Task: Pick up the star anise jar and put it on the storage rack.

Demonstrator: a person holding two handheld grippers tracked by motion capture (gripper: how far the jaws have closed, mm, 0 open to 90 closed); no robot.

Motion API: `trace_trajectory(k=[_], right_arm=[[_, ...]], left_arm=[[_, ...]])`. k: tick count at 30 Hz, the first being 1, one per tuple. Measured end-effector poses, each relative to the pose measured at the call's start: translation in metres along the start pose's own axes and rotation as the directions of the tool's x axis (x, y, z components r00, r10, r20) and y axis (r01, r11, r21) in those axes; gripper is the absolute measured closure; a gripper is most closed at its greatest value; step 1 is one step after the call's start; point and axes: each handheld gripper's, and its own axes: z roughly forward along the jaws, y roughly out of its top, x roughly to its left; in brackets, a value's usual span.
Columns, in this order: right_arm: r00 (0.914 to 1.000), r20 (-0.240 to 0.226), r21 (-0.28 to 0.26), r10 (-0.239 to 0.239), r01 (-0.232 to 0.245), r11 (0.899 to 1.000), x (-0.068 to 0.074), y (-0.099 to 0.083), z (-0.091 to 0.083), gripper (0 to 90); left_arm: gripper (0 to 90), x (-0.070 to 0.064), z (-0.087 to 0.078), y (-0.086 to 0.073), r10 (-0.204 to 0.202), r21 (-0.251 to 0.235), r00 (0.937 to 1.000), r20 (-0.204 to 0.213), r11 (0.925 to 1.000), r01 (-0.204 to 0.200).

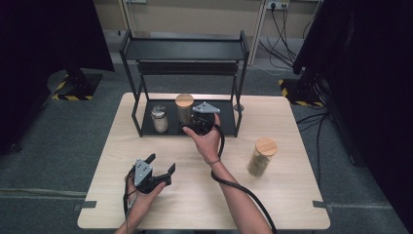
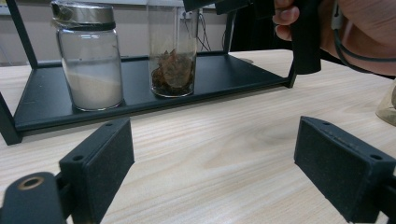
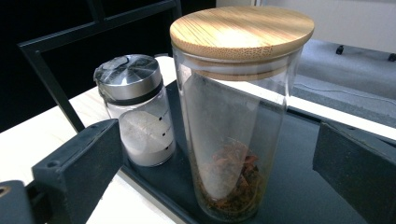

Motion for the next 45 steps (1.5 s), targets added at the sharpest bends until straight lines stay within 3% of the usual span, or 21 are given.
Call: trace_trajectory(k=[45], right_arm=[[0.9995, -0.029, -0.007, 0.015, -0.015, 1.0, -0.006, -0.022, -0.035, 1.9]], left_arm=[[11.4, 0.0, 0.0, 0.0, -0.001, -0.001, 1.0, -0.002, 1.0, 0.001]])
